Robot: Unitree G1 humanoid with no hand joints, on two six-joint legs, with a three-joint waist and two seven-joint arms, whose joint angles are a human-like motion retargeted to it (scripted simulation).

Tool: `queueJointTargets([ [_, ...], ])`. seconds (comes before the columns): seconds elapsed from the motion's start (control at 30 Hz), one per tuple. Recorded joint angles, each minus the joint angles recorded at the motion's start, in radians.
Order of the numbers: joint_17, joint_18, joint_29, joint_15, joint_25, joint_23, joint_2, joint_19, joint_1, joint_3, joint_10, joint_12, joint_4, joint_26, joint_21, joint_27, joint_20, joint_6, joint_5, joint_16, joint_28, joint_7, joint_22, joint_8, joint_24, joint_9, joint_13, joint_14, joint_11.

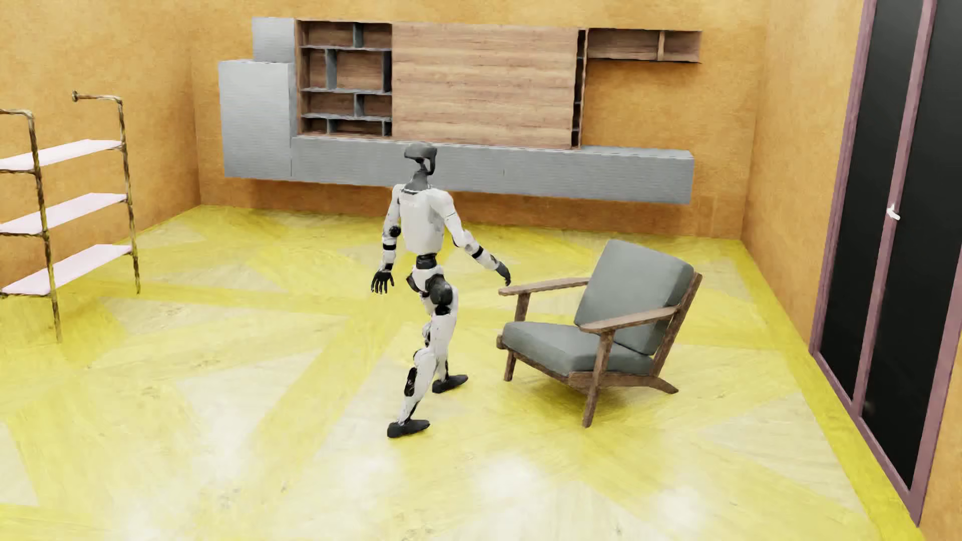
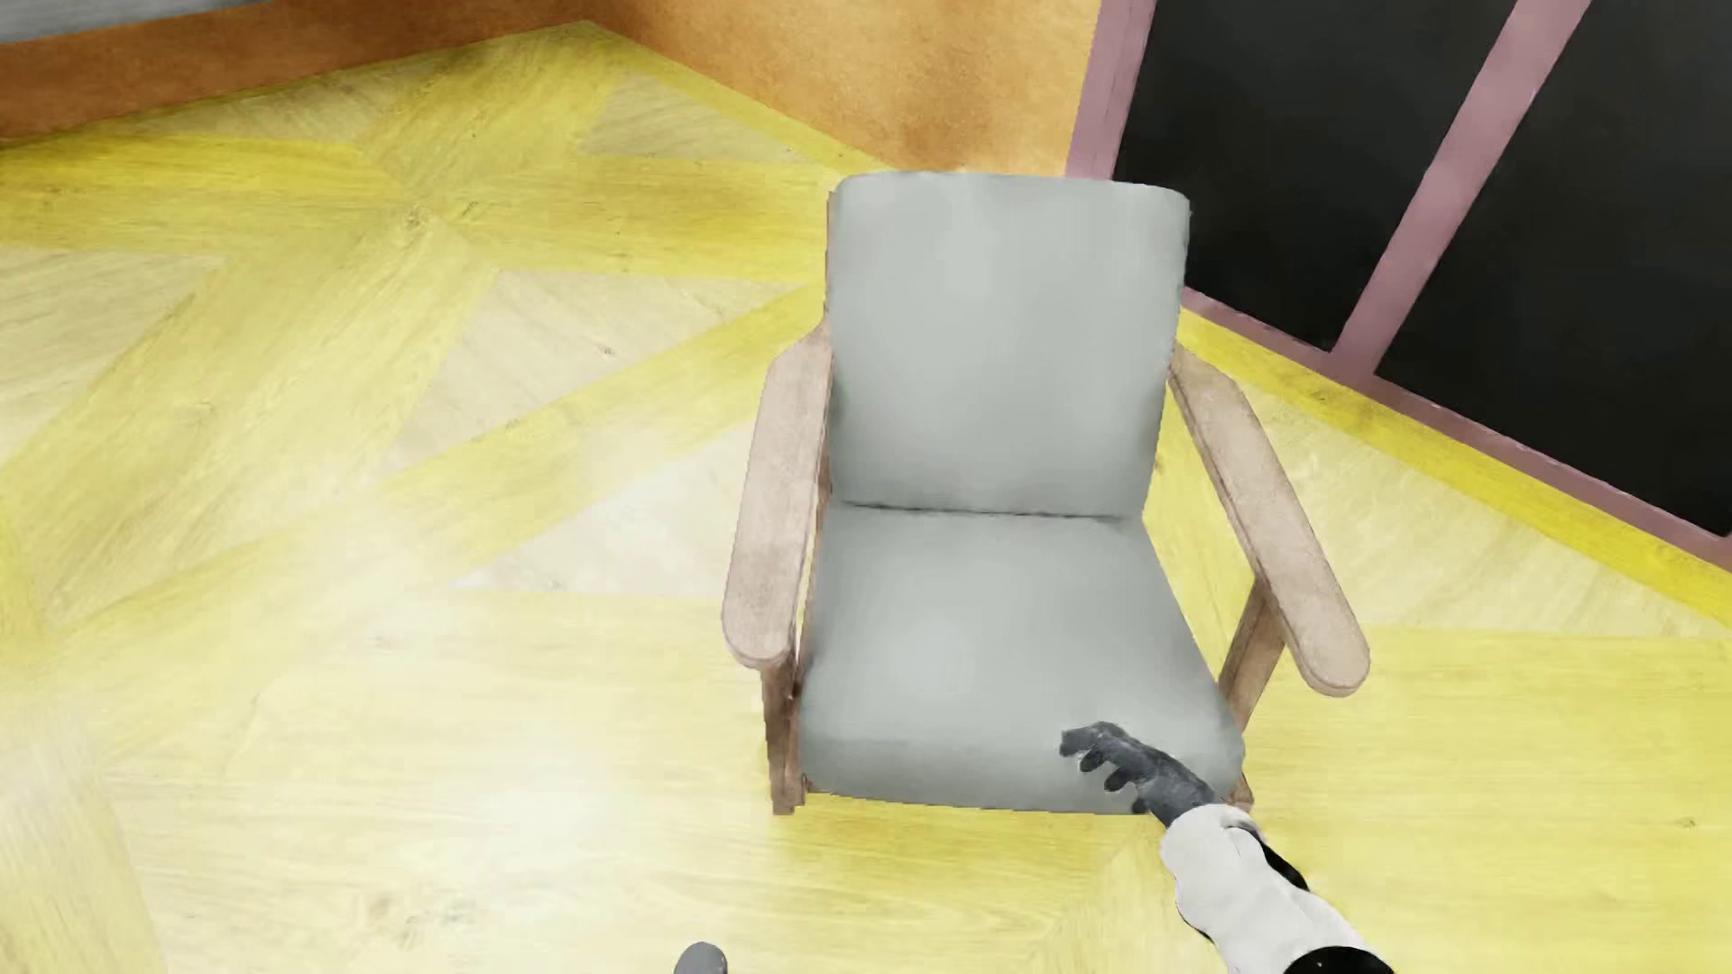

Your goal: Rest on the dark chair

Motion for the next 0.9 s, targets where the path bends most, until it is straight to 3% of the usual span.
queueJointTargets([
  [0.03, 0.000, -0.076, -0.025, -0.027, -0.008, -0.028, 0.041, 0.025, -0.001, 0.002, 0.020, 0.036, 0.024, -0.003, 0.005, 0.007, 0.006, 0.007, -0.008, 0.007, 0.012, -0.066, 0.001, 0.010, -0.027, -0.006, -0.003, 0.038, 0.020],
  [0.07, -0.003, -0.119, 0.011, -0.044, -0.017, -0.060, 0.056, 0.057, -0.009, 0.010, 0.129, 0.047, 0.009, -0.027, 0.009, -0.011, 0.029, 0.007, -0.040, 0.005, -0.017, -0.052, 0.010, 0.019, -0.012, 0.003, 0.005, 0.087, 0.082],
  [0.1, 0.015, -0.092, 0.028, -0.065, -0.064, -0.076, 0.024, 0.064, -0.023, 0.008, 0.217, 0.045, 0.002, -0.019, -0.026, 0.007, 0.041, -0.007, -0.071, 0.010, -0.026, -0.014, 0.019, 0.039, 0.009, -0.009, 0.022, 0.082, 0.188],
  [0.13, 0.036, -0.080, 0.025, -0.017, -0.055, -0.056, -0.011, 0.102, 0.024, 0.002, 0.255, 0.022, -0.011, -0.036, -0.057, -0.021, 0.029, -0.016, -0.100, 0.013, -0.013, 0.007, 0.035, 0.053, 0.051, 0.012, 0.042, 0.016, 0.343],
  [0.17, 0.056, -0.061, 0.013, 0.070, -0.074, 0.005, -0.094, 0.158, 0.111, -0.021, 0.237, 0.002, -0.005, -0.051, -0.049, -0.019, 0.034, -0.004, -0.137, -0.002, -0.020, 0.045, 0.035, 0.063, 0.074, 0.031, 0.056, -0.023, 0.571],
  [0.2, 0.053, -0.036, 0.068, 0.144, -0.053, 0.013, -0.219, 0.201, 0.154, -0.050, 0.211, -0.030, -0.009, -0.030, -0.051, -0.020, 0.012, 0.002, -0.161, -0.005, -0.035, 0.046, 0.022, 0.097, 0.089, 0.022, 0.084, -0.047, 0.784],
  [0.23, 0.071, -0.021, 0.063, 0.172, -0.123, 0.070, -0.345, 0.142, 0.197, -0.068, 0.201, -0.075, -0.011, -0.057, -0.060, 0.006, -0.013, 0.000, -0.168, 0.011, -0.009, 0.069, 0.001, 0.096, 0.131, 0.035, 0.094, -0.088, 0.971],
  [0.27, 0.079, 0.032, 0.117, 0.141, -0.125, 0.112, -0.441, 0.089, 0.246, -0.094, 0.181, -0.123, -0.020, -0.052, -0.092, -0.002, -0.037, 0.011, -0.162, 0.035, -0.050, 0.108, -0.037, 0.091, 0.159, 0.045, 0.112, -0.095, 1.070],
  [0.3, 0.091, 0.061, 0.084, 0.135, -0.160, 0.155, -0.541, 0.077, 0.302, -0.109, 0.143, -0.179, -0.031, -0.082, -0.106, 0.027, -0.077, 0.020, -0.158, 0.052, -0.055, 0.115, -0.056, 0.105, 0.157, 0.067, 0.135, -0.107, 1.104],
  [0.33, 0.108, 0.060, 0.079, 0.106, -0.159, 0.217, -0.613, 0.124, 0.365, -0.136, 0.091, -0.246, -0.048, -0.102, -0.144, 0.032, -0.103, 0.016, -0.153, 0.084, -0.053, 0.143, -0.051, 0.098, 0.185, 0.085, 0.159, -0.134, 1.087],
  [0.37, 0.121, 0.081, 0.075, 0.091, -0.140, 0.258, -0.673, 0.139, 0.415, -0.157, 0.042, -0.291, -0.058, -0.077, -0.170, 0.038, -0.148, 0.012, -0.132, 0.112, -0.028, 0.155, -0.061, 0.116, 0.167, 0.087, 0.196, -0.142, 0.990],
  [0.4, 0.125, 0.073, 0.066, 0.088, -0.134, 0.302, -0.702, 0.121, 0.479, -0.176, -0.023, -0.339, -0.073, -0.112, -0.201, 0.047, -0.160, 0.009, -0.108, 0.155, -0.039, 0.168, -0.077, 0.124, 0.147, 0.094, 0.217, -0.152, 0.836],
  [0.43, 0.121, 0.078, 0.067, 0.123, -0.125, 0.325, -0.682, 0.087, 0.522, -0.188, -0.039, -0.363, -0.082, -0.086, -0.225, 0.061, -0.194, 0.002, -0.092, 0.196, 0.011, 0.176, -0.085, 0.116, 0.153, 0.086, 0.259, -0.179, 0.624],
  [0.47, 0.102, 0.091, 0.055, 0.202, -0.129, 0.330, -0.616, -0.038, 0.584, -0.190, -0.049, -0.389, -0.111, -0.161, -0.232, 0.046, -0.192, -0.009, -0.030, 0.234, -0.042, 0.197, -0.101, 0.028, 0.123, 0.103, 0.290, -0.210, 0.409],
  [0.5, 0.094, 0.113, 0.041, 0.287, -0.149, 0.333, -0.588, -0.197, 0.599, -0.183, -0.018, -0.413, -0.142, -0.156, -0.273, 0.060, -0.176, -0.034, 0.050, 0.269, -0.031, 0.233, -0.112, -0.074, 0.102, 0.102, 0.320, -0.250, 0.291],
  [0.53, 0.071, 0.142, 0.062, 0.259, -0.151, 0.321, -0.569, -0.260, 0.590, -0.168, 0.041, -0.444, -0.165, -0.164, -0.306, 0.051, -0.167, -0.045, 0.085, 0.289, -0.021, 0.227, -0.103, -0.093, 0.084, 0.101, 0.341, -0.268, 0.258],
  [0.57, 0.035, 0.147, 0.049, 0.236, -0.137, 0.316, -0.566, -0.274, 0.613, -0.163, 0.034, -0.419, -0.196, -0.151, -0.283, 0.074, -0.129, -0.034, 0.083, 0.287, -0.014, 0.203, -0.129, -0.032, 0.078, 0.095, 0.357, -0.228, 0.279],
  [0.6, 0.004, 0.112, 0.039, 0.260, -0.108, 0.318, -0.524, -0.246, 0.506, -0.167, 0.298, -0.401, -0.162, -0.136, -0.286, 0.071, -0.130, 0.006, 0.096, 0.253, 0.028, 0.176, -0.140, 0.021, 0.038, 0.098, 0.362, -0.244, 0.244],
  [0.63, 0.000, 0.003, 0.037, 0.247, -0.078, 0.311, -0.441, -0.261, 0.393, -0.155, 0.601, -0.397, -0.101, -0.124, -0.306, 0.076, -0.151, 0.015, 0.121, 0.231, 0.040, 0.135, -0.128, 0.012, 0.011, 0.115, 0.369, -0.252, 0.168],
  [0.67, -0.005, -0.063, 0.020, 0.198, -0.088, 0.309, -0.426, -0.264, 0.295, -0.129, 0.856, -0.416, -0.058, -0.112, -0.306, 0.100, -0.131, 0.006, 0.117, 0.222, 0.019, 0.163, -0.115, -0.022, 0.004, 0.136, 0.347, -0.262, 0.194],
  [0.7, -0.026, -0.035, 0.033, 0.144, -0.060, 0.299, -0.441, -0.216, 0.201, -0.108, 1.011, -0.389, -0.052, -0.125, -0.279, 0.055, -0.105, -0.008, 0.083, 0.213, 0.000, 0.205, -0.130, -0.009, 0.036, 0.122, 0.318, -0.290, 0.227],
  [0.73, -0.022, -0.016, 0.020, 0.118, -0.061, 0.290, -0.410, -0.207, 0.155, -0.102, 1.101, -0.344, -0.010, -0.130, -0.237, 0.062, -0.104, -0.004, 0.085, 0.185, -0.005, 0.189, -0.139, 0.003, 0.044, 0.131, 0.293, -0.338, 0.234],
  [0.77, -0.005, -0.011, -0.005, 0.105, -0.017, 0.275, -0.400, -0.181, 0.099, -0.097, 1.125, -0.314, -0.017, -0.140, -0.216, 0.056, -0.104, -0.005, 0.073, 0.145, 0.014, 0.112, -0.152, 0.032, 0.042, 0.146, 0.244, -0.361, 0.254],
  [0.8, 0.004, 0.023, -0.013, 0.100, -0.024, 0.246, -0.389, -0.152, 0.052, -0.080, 1.080, -0.298, -0.032, -0.143, -0.203, 0.044, -0.122, 0.002, 0.062, 0.095, 0.014, 0.054, -0.137, 0.068, 0.049, 0.153, 0.211, -0.304, 0.250],
  [0.83, 0.017, 0.054, -0.012, 0.083, -0.021, 0.184, -0.401, -0.128, 0.003, -0.071, 0.999, -0.300, -0.026, -0.135, -0.170, 0.011, -0.129, 0.006, 0.052, 0.060, -0.006, 0.011, -0.118, 0.086, 0.051, 0.148, 0.177, -0.326, 0.244],
  [0.87, 0.036, 0.048, -0.002, 0.087, -0.064, 0.125, -0.413, -0.089, -0.003, -0.066, 0.866, -0.274, -0.020, -0.112, -0.136, 0.040, -0.126, 0.006, 0.046, 0.028, -0.003, -0.016, -0.127, 0.096, 0.090, 0.151, 0.163, -0.381, 0.240],
  [0.9, 0.042, 0.086, 0.020, 0.083, -0.055, 0.056, -0.452, -0.040, 0.032, -0.066, 0.638, -0.238, -0.030, -0.134, -0.071, -0.008, -0.140, 0.002, 0.015, -0.001, -0.024, -0.040, -0.151, 0.114, 0.102, 0.129, 0.154, -0.309, 0.264],
])
